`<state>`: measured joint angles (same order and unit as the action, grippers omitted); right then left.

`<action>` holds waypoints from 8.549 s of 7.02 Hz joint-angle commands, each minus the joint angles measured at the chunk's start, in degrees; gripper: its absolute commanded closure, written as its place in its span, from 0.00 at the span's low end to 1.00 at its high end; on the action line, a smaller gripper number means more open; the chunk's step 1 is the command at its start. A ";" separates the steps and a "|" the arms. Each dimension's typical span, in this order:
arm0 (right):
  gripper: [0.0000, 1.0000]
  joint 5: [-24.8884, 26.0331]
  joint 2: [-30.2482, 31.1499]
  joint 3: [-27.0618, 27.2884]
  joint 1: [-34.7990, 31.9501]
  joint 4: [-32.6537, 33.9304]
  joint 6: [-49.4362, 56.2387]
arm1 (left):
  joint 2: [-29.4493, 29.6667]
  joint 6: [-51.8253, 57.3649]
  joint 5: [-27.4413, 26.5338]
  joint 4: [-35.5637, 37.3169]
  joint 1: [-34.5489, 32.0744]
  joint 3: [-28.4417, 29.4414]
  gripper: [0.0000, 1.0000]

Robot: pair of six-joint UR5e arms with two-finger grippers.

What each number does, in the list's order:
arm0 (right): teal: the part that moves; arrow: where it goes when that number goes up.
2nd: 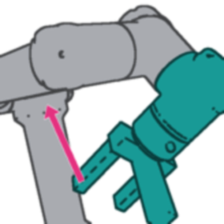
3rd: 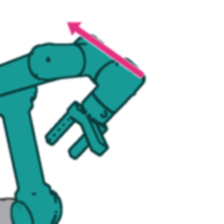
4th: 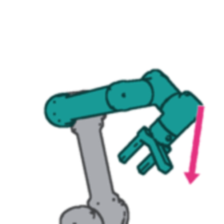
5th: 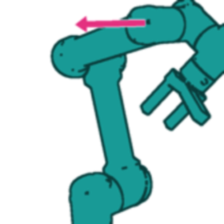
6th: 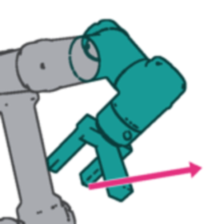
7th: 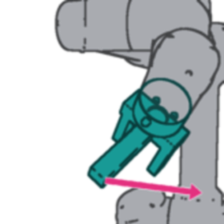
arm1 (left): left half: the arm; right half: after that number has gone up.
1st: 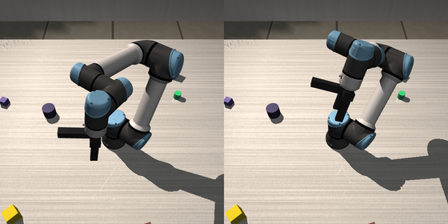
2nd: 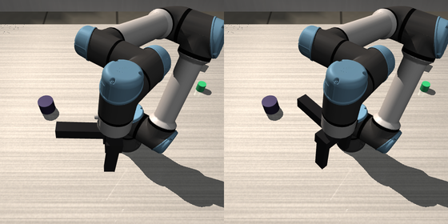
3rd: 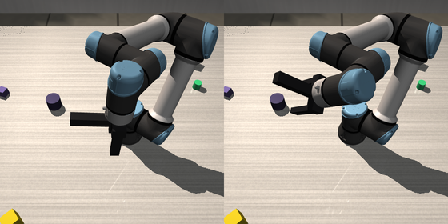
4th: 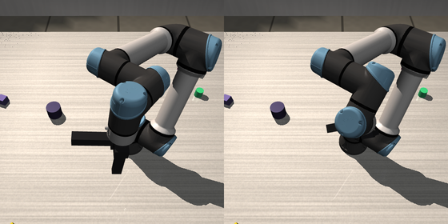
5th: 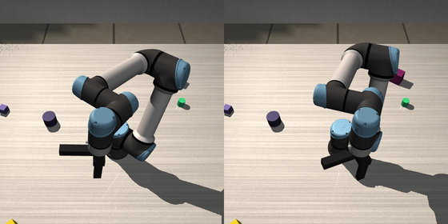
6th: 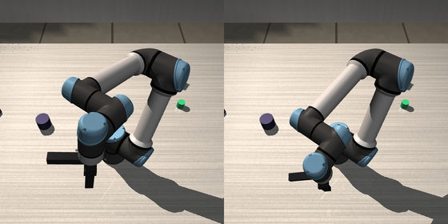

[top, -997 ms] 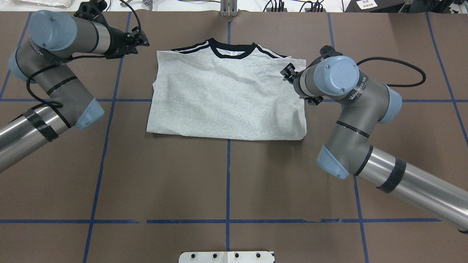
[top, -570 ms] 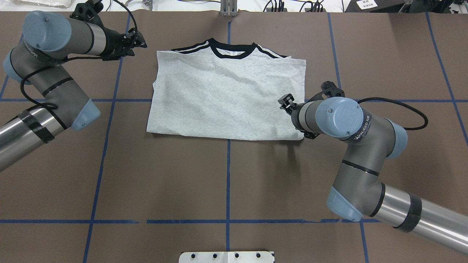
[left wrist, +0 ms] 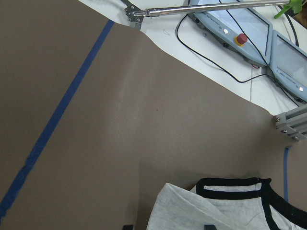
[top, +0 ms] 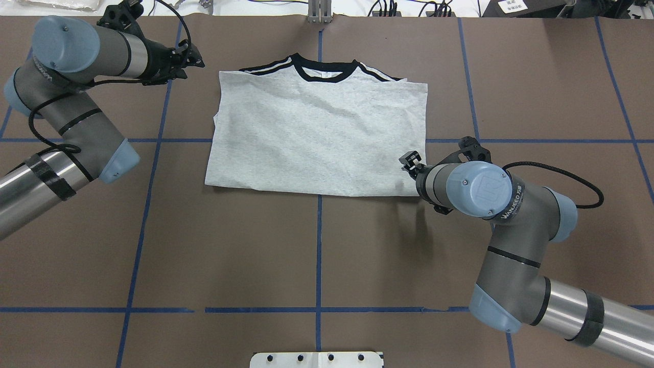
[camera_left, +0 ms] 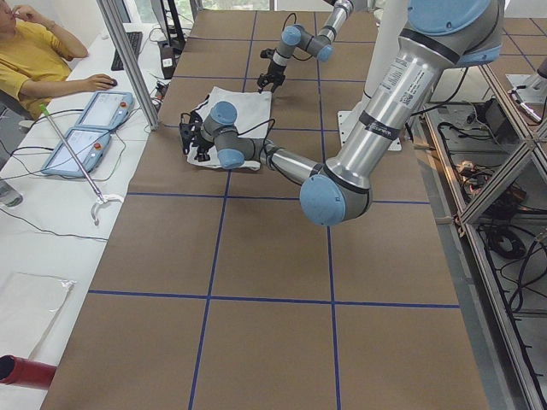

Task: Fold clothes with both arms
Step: 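Move the right gripper to the folded shirt's corner nearest it and grasp it, then drag the shirt corner toward the robot with the right gripper, rotating the shirt, then straighten the shirt with the right gripper while the left gripper moves to its far edge, then release the shirt and reposition the right gripper near the collar edge nearest the robot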

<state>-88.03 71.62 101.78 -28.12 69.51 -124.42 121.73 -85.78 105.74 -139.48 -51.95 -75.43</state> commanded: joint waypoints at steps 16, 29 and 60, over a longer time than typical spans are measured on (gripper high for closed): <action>1.00 -1.41 4.31 24.92 17.17 27.63 -6.96 | -1.23 -1.58 -0.97 1.05 1.40 -7.61 0.42; 0.00 -11.11 -0.43 22.24 6.32 27.96 -1.27 | -12.39 -23.46 -4.12 31.38 29.16 -30.40 0.17; 0.03 5.41 -3.16 9.93 18.53 20.49 -7.15 | 0.26 -7.12 -4.31 5.89 8.44 -9.74 0.00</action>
<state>-82.64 67.89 111.88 -10.38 89.98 -131.31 121.99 -92.90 101.44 -133.63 -43.52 -85.38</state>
